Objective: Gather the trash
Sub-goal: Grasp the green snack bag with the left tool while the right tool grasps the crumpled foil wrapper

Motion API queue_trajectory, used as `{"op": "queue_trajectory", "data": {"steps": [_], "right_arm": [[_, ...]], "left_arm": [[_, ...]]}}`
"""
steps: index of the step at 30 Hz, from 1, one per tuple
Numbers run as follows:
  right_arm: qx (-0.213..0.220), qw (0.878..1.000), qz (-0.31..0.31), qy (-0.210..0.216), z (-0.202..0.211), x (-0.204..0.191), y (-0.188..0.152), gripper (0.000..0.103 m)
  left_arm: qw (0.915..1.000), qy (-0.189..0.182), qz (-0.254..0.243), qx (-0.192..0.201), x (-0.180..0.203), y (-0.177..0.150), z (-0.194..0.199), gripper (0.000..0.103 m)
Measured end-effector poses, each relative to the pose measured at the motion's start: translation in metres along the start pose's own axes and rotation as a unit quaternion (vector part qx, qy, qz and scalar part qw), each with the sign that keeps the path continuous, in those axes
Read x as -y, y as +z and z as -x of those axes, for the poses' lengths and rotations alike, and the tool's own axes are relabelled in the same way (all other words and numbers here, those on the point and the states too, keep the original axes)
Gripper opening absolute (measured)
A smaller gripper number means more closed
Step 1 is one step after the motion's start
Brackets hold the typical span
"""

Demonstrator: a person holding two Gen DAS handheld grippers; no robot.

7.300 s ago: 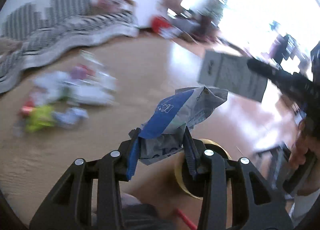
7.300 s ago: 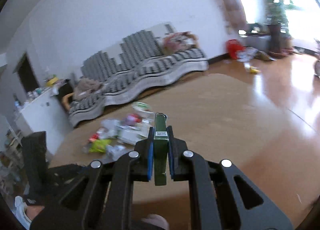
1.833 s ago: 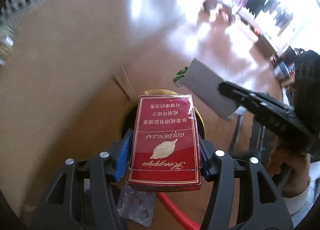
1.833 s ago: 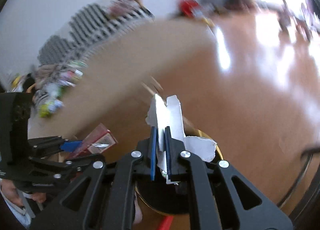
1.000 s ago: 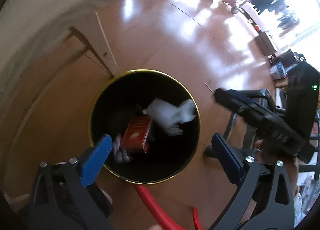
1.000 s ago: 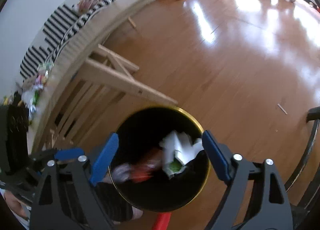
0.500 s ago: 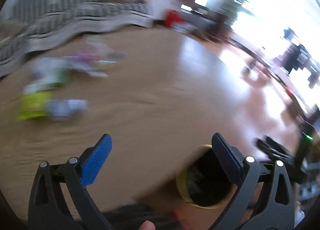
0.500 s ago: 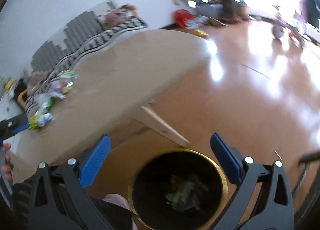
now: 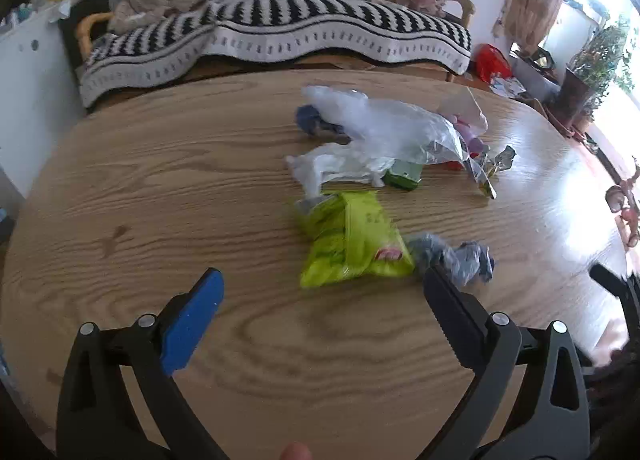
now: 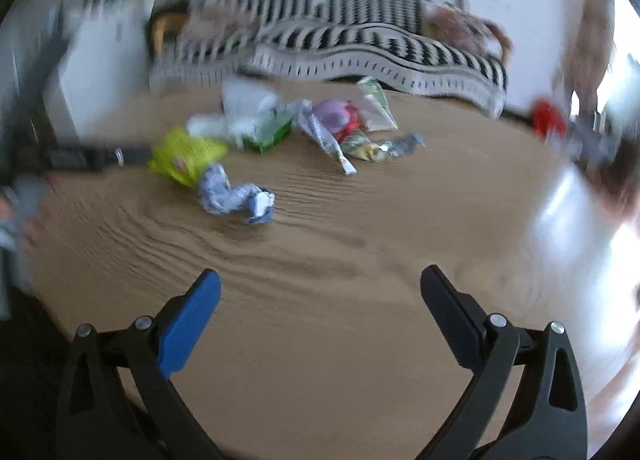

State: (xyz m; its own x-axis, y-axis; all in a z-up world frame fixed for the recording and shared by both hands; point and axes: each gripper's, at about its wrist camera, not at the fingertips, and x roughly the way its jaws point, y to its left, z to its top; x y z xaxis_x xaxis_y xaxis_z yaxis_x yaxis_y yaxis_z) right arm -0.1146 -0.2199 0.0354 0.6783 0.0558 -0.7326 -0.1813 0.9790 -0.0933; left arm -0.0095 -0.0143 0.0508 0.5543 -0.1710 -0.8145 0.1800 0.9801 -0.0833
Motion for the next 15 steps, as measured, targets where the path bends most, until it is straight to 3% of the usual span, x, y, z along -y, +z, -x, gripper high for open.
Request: {"op": "queue_trajectory", "data": {"steps": [4,8,12,15], "right_arm": [[-0.034,0.997,0.007,0.073,-0.039,-0.02,0.028,0.097],[-0.049,0.995,0.048,0.07,-0.072,-0.041,0.044,0.097],[-0.058,0.992,0.036,0.102,-0.101,-0.05,0.05,0.098],[-0.056,0.993,0.038,0.1,-0.103,-0.053,0.054,0.098]], "left_arm": [[0.9999,-0.006,-0.012,-0.01,0.008,0.004,-0.023,0.097],[0.9994,-0.008,-0.009,-0.031,0.004,0.008,-0.054,0.097],[0.9981,-0.001,-0.039,-0.046,0.007,0.01,-0.07,0.097],[0.9972,0.011,-0.061,-0.043,0.008,0.011,-0.072,0.097]]}}
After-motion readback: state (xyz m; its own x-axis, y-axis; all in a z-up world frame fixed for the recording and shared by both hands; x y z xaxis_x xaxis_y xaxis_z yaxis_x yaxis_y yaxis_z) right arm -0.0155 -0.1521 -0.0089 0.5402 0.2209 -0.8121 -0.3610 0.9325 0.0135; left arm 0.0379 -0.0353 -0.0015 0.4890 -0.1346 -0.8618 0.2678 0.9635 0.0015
